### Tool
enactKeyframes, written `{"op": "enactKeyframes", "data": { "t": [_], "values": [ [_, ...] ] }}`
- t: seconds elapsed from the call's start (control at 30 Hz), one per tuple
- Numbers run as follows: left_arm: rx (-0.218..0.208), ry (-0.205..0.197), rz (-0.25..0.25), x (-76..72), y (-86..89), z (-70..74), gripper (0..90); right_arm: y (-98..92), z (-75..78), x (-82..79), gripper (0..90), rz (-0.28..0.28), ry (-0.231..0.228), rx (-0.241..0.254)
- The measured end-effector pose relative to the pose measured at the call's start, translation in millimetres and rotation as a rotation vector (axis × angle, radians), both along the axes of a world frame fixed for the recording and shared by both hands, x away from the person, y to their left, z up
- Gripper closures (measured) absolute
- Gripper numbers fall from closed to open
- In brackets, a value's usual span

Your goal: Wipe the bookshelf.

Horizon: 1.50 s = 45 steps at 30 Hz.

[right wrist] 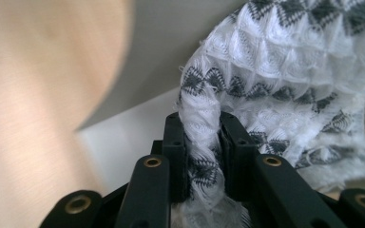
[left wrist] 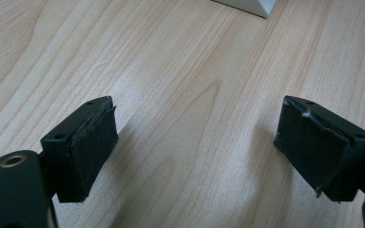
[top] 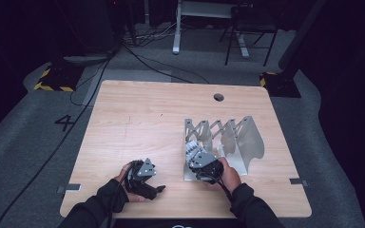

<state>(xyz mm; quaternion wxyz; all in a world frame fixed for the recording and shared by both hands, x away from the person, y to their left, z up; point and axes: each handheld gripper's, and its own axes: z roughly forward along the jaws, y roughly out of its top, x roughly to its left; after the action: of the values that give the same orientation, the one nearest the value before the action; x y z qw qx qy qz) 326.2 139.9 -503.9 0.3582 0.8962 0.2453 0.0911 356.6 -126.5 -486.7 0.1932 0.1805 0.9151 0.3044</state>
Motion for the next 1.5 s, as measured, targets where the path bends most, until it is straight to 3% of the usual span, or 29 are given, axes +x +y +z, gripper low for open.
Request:
{"op": "enactKeyframes", "data": {
  "t": [0.07,0.1,0.2,0.27,0.37,0.43,0.57,0.6,0.77,0.83,0.93,1.03,1.27,1.33,1.5],
  "values": [
    [0.0,0.0,0.0,0.0,0.0,0.0,13.9,-3.1,3.4,-7.8,75.1,0.059,0.046,-0.007],
    [0.0,0.0,0.0,0.0,0.0,0.0,13.9,-3.1,3.4,-7.8,75.1,0.059,0.046,-0.007],
    [0.0,0.0,0.0,0.0,0.0,0.0,13.9,-6.6,8.0,-14.2,75.4,0.102,0.104,-0.029],
    [0.0,0.0,0.0,0.0,0.0,0.0,13.9,-5.9,9.9,-16.9,75.4,0.1,0.112,-0.045],
    [0.0,0.0,0.0,0.0,0.0,0.0,13.9,-3.4,9.7,-16.6,75.3,0.085,0.078,-0.049],
    [0.0,0.001,0.0,0.1,0.0,0.0,13.9,-1.0,9.9,-15.2,75.8,0.049,0.009,-0.04],
    [0.0,0.001,-0.001,0.1,-0.1,0.0,13.9,1.4,16.9,-13.0,76.7,0.007,-0.136,0.035],
    [0.0,0.001,-0.001,0.1,-0.1,0.0,13.9,1.4,16.9,-13.0,76.7,0.007,-0.136,0.035],
    [0.0,0.001,-0.002,0.2,-0.1,0.0,13.9,0.9,30.8,-12.7,76.9,-0.09,-0.296,0.14],
    [0.0,0.001,-0.002,0.1,-0.1,0.0,13.9,0.8,36.4,-16.6,76.9,-0.127,-0.371,0.146],
    [0.0,0.0,-0.003,0.3,-0.1,0.1,13.9,-1.2,45.4,-24.7,76.9,-0.158,-0.447,0.158],
    [0.001,0.0,-0.003,0.2,-0.1,0.1,13.9,-4.3,56.4,-31.5,76.9,-0.202,-0.476,0.189],
    [0.002,0.0,-0.004,-0.4,0.0,0.1,13.9,-18.7,60.8,-48.0,77.0,-0.246,-0.479,0.15],
    [0.001,-0.002,-0.005,-0.3,0.1,0.1,13.9,-23.1,60.4,-51.2,77.2,-0.258,-0.466,0.153],
    [0.0,0.002,-0.004,-0.6,0.0,0.0,13.9,-24.9,47.7,-52.4,77.3,-0.265,-0.409,0.109]
  ]
}}
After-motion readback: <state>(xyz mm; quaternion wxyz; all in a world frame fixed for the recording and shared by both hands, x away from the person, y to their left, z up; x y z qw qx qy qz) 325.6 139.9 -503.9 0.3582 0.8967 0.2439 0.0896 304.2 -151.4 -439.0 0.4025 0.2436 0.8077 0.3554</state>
